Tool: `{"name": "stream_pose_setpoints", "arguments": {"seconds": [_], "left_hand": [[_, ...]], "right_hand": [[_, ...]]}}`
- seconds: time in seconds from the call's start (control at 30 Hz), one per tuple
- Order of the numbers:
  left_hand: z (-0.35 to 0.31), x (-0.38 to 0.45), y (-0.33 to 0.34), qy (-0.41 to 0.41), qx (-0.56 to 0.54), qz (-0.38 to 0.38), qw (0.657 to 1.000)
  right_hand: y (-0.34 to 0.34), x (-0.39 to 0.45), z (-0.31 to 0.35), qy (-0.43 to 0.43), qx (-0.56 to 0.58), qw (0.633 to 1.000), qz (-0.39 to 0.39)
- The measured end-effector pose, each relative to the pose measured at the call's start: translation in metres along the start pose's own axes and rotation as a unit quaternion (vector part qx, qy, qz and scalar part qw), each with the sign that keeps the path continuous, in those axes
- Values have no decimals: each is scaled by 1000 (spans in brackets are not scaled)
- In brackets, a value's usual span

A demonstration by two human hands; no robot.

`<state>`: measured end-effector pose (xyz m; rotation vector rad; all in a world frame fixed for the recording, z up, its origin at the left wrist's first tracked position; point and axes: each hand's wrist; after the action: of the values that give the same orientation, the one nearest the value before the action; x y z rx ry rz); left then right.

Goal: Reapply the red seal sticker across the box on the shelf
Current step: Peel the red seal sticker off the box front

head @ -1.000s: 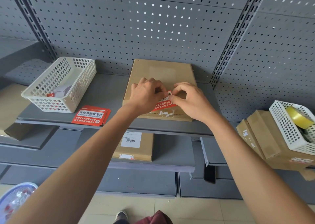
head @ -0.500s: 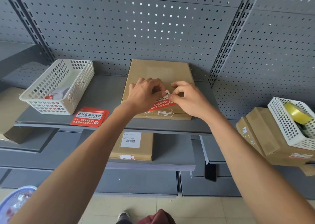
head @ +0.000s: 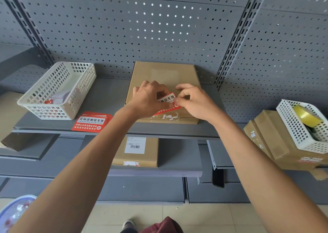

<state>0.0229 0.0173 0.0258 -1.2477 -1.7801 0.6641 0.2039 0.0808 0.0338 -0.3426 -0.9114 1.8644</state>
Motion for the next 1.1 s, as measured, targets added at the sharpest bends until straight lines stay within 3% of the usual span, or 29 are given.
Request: {"name": "stream_pose_setpoints", "arguments": {"seconds": [0.3, 0.73, 0.87, 1.1], "left_hand": [[6, 3, 3, -13, -30, -3, 999], [8, 3, 2, -25, -62, 0, 998], [8, 3, 2, -16, -69, 0, 997], [11, 1, -10, -8, -130, 24, 991]], "right_hand": [[-2, -4, -3, -28, -16, 999, 0], [7, -3, -8, -18, 15, 998, -63], [16, -1, -4, -51, -4, 995, -80], [13, -3, -3, -16, 75, 994, -78]]}}
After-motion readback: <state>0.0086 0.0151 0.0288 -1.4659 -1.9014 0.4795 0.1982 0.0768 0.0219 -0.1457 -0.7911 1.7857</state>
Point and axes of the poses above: each hand's wrist, its own x-axis towards the middle knuckle, its own y-axis out of the palm, z = x × y, and after that the axes turned 9 degrees about -z, right-handed
